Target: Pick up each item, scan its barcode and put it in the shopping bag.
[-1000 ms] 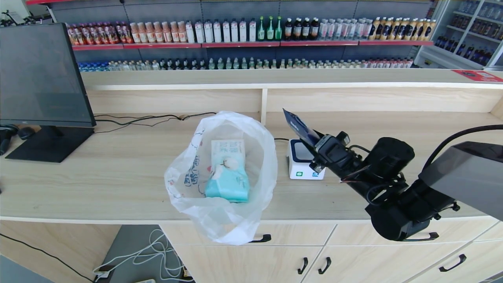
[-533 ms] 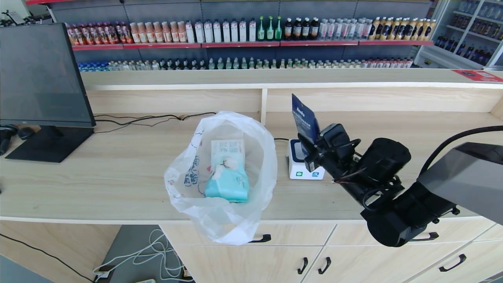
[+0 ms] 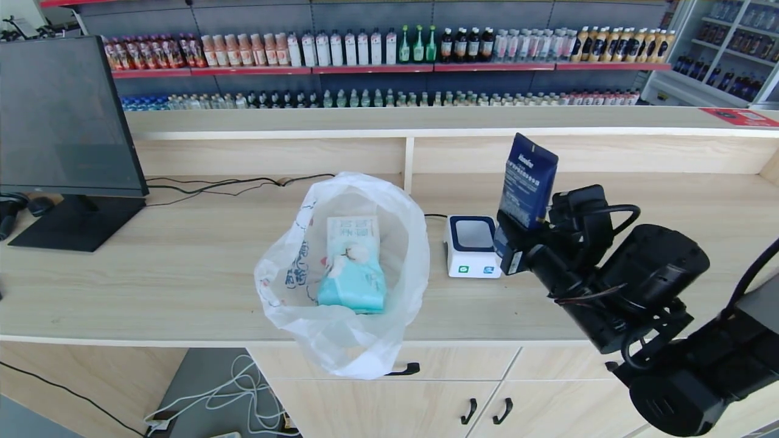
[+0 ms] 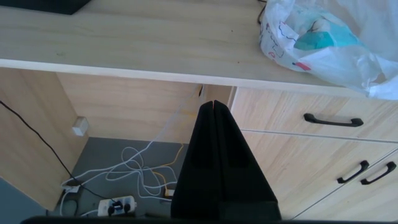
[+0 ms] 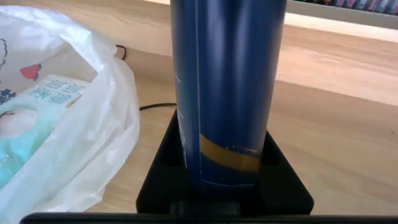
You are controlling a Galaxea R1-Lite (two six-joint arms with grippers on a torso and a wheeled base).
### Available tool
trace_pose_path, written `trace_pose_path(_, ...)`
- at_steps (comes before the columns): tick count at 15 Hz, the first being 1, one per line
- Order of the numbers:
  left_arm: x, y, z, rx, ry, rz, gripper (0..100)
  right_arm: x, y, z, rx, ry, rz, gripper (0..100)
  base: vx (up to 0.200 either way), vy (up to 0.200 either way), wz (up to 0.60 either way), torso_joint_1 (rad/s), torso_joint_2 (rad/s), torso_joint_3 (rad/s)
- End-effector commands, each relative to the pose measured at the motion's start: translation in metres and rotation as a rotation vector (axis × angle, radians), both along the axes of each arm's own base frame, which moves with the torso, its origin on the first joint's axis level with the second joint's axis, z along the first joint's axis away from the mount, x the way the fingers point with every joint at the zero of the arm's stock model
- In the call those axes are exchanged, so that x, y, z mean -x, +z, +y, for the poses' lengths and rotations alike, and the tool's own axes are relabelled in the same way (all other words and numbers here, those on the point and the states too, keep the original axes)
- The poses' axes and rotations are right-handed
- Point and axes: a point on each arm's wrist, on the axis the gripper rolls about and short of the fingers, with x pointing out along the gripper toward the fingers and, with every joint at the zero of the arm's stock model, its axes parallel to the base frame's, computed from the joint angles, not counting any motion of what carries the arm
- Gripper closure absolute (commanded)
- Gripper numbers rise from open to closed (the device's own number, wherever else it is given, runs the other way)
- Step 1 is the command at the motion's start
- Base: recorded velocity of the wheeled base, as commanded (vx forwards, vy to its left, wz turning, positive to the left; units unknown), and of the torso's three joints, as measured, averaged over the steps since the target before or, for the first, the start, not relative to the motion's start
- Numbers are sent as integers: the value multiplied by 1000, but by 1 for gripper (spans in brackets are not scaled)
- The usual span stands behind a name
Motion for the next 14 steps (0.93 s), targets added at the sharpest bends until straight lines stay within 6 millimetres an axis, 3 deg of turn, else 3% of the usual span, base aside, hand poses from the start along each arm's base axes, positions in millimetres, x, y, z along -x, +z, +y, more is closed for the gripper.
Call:
trace_pose_path(1, 0, 0, 0, 1, 0, 0, 100, 32, 18, -17, -102, -61, -1, 100, 0, 0, 0, 0, 0, 0)
trace_pose_path(6, 0, 0, 0, 1, 1, 0, 100, 33, 25, -26, -193, -119, -7, 100, 0, 0, 0, 0, 0, 0)
trace_pose_path(9, 0, 0, 0, 1, 0, 0, 100, 24, 24, -48, -215, -200, -11, 100, 0, 0, 0, 0, 0, 0)
trace_pose_path(14, 0, 0, 0, 1, 0, 0, 100, 26, 22, -51, -211, -207, 1, 100, -200, 0, 0, 8, 1, 2)
